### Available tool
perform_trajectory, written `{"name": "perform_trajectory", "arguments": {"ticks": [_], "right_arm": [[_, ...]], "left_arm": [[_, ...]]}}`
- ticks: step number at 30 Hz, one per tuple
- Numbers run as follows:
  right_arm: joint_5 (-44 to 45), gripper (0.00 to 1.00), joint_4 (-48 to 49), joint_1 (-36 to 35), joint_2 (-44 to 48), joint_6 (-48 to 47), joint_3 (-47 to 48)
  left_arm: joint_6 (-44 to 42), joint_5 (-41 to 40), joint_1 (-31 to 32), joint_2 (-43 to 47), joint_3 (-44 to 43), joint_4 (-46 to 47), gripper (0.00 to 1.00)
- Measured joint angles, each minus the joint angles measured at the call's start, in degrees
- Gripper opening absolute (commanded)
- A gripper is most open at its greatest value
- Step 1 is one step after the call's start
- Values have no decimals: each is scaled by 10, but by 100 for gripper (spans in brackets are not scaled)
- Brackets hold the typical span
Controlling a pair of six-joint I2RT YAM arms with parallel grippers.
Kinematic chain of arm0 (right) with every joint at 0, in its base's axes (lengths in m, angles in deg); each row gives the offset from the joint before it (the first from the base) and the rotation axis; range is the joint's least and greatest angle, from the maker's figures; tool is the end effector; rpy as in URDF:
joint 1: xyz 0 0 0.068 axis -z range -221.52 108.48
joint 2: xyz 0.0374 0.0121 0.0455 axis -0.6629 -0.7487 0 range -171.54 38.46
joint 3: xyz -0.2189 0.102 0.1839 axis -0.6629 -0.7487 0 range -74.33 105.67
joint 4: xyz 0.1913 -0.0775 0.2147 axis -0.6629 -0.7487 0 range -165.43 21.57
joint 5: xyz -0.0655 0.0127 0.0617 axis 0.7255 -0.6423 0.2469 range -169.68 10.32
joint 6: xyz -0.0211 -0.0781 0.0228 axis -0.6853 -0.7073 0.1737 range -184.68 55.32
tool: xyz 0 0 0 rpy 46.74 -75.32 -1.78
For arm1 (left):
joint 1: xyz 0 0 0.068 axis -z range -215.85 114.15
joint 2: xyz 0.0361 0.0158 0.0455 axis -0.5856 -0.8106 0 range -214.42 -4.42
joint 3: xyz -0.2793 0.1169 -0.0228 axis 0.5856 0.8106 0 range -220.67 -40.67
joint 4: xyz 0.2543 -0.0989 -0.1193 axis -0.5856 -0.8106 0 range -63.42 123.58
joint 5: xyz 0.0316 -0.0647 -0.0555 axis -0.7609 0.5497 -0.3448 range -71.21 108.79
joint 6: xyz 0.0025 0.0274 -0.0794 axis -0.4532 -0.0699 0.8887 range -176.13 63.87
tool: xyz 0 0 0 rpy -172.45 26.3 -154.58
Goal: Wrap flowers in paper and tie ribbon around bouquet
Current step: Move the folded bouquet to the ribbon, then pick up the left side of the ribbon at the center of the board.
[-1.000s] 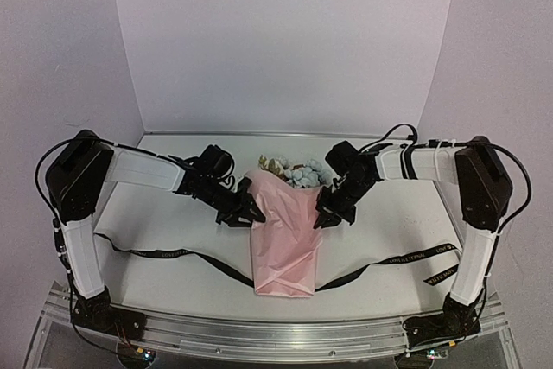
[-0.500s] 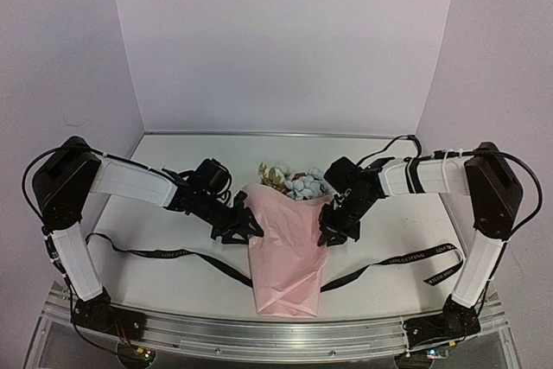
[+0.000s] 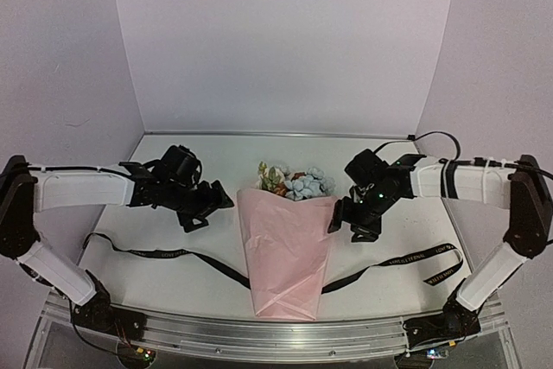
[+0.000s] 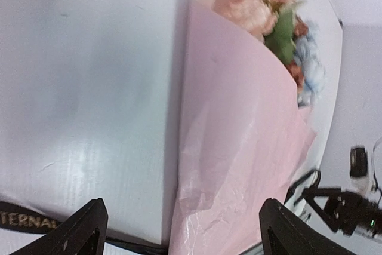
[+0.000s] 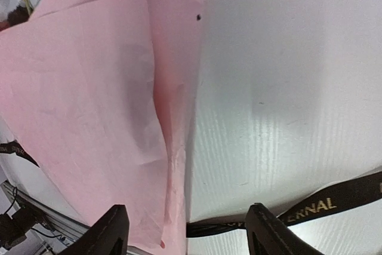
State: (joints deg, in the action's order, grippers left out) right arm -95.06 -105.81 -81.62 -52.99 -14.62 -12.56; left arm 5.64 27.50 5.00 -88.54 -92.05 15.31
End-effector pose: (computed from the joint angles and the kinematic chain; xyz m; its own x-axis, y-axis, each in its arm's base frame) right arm 0.2627 0.2468 0.1872 -0.9890 0.1336 -0.0629 0.0907 0.8856 0.4556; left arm 0.2596 -0.2393 0.1907 -0.9113 -0.3634 -0.1938 -0.1781 0.7721 -0.6100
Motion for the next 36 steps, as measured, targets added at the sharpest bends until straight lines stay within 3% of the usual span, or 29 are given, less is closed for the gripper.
{"name": "perform_trajectory", "arguments": {"ticks": [3,4,9,13,20,26,30,33,36], "right_arm": [[38,96,-16,7,55,-14,-27],[52,98,-22,8,72,-16,-37],[123,98,-50,13,156,-30,-101],[176,98,-72,16,219,-32,-139],[246,98,-97,29,318,-35,-194],[270,98,-154,53,347,-32,-203],[280,98,-184,60,368,-19,-210],[286,98,-209,61,380,-3,-215],[294,98,-234,61,382,17,-216]], "left_arm": [[55,-72,-7,55,23,-65,91],[74,-91,-8,68,29,-90,91],[161,-171,-12,123,63,-196,90],[196,-200,-52,167,102,-248,89],[202,-229,-141,195,147,-293,88],[168,-235,-222,169,166,-274,87],[143,-234,-261,141,177,-247,77],[124,-227,-282,116,177,-225,62],[113,-220,-294,96,178,-204,41]]}}
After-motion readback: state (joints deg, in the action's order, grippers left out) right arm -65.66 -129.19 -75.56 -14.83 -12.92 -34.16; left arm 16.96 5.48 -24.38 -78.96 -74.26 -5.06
